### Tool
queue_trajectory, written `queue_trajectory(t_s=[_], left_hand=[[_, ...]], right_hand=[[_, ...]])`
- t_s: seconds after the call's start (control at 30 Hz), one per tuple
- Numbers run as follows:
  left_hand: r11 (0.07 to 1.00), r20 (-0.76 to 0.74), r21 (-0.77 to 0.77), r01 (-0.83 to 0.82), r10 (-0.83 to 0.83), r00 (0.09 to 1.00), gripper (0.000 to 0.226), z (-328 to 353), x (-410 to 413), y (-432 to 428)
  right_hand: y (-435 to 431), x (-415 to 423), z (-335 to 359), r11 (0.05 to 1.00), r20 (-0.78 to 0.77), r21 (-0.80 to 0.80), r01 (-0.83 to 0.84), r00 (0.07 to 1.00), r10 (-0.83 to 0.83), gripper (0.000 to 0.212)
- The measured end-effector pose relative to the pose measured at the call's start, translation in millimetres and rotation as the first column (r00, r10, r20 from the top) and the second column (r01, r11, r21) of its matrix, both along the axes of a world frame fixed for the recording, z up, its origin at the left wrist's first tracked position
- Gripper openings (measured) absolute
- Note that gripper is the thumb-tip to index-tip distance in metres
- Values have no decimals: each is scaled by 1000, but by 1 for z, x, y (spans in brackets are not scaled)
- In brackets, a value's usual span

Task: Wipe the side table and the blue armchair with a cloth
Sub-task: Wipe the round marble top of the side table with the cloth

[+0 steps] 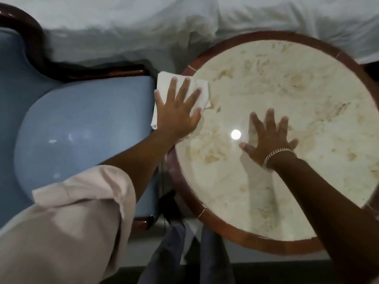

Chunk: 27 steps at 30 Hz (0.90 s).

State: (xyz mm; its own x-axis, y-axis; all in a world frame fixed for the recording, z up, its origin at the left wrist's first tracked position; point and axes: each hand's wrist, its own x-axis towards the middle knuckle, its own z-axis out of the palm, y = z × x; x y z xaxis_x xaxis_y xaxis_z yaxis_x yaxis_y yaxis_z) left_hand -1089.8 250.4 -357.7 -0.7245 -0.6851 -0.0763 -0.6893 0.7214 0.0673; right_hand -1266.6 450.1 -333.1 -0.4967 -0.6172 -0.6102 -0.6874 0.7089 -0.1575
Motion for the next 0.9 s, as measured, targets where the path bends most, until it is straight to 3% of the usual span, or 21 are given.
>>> queue_trajectory(t_s=[0.1, 0.2, 0.37, 0.47, 0.63, 0.7, 0.77, 0.83, 0.9], left_hand=[[999, -60, -35, -22, 20, 998, 60, -4, 48, 62], [997, -26, -43, -65, 63, 998, 61, -6, 93, 139], [994, -77, -92, -57, 50, 996, 60, -14, 56, 99], [983, -76, -48, -175, 171, 982, 61, -14, 46, 107], [976, -109, 162, -148, 167, 980, 59, 11, 64, 199], [902, -234, 390, -185, 291, 928, 55, 22, 62, 201], [710, -353, 681, -179, 532, 770, 51, 36, 59, 184], [513, -382, 855, -69, 716, 584, 49, 50, 63, 163], [432, -358, 901, -25, 777, 517, 47, 62, 72, 144]], right_hand=[[-5, 4, 5, 1000, 26, 6, 6, 1000, -7, 92], [-4, 3, 3, 1000, 23, -3, 15, 1000, -15, 92], [-1, 0, -9, 1000, -13, -16, -5, 1000, 5, 93], [5, 4, -8, 998, -29, -54, -17, 999, 16, 89], [38, 41, 5, 990, 21, -121, -67, 997, 70, 71], [60, 72, 10, 933, 71, -359, 34, 997, -9, 58], [74, 114, 17, 823, 122, -551, 134, 989, -80, 55], [70, 157, 16, 814, 96, -573, 93, 994, -46, 58], [47, 192, 9, 890, 25, -455, 5, 1000, 7, 76]])
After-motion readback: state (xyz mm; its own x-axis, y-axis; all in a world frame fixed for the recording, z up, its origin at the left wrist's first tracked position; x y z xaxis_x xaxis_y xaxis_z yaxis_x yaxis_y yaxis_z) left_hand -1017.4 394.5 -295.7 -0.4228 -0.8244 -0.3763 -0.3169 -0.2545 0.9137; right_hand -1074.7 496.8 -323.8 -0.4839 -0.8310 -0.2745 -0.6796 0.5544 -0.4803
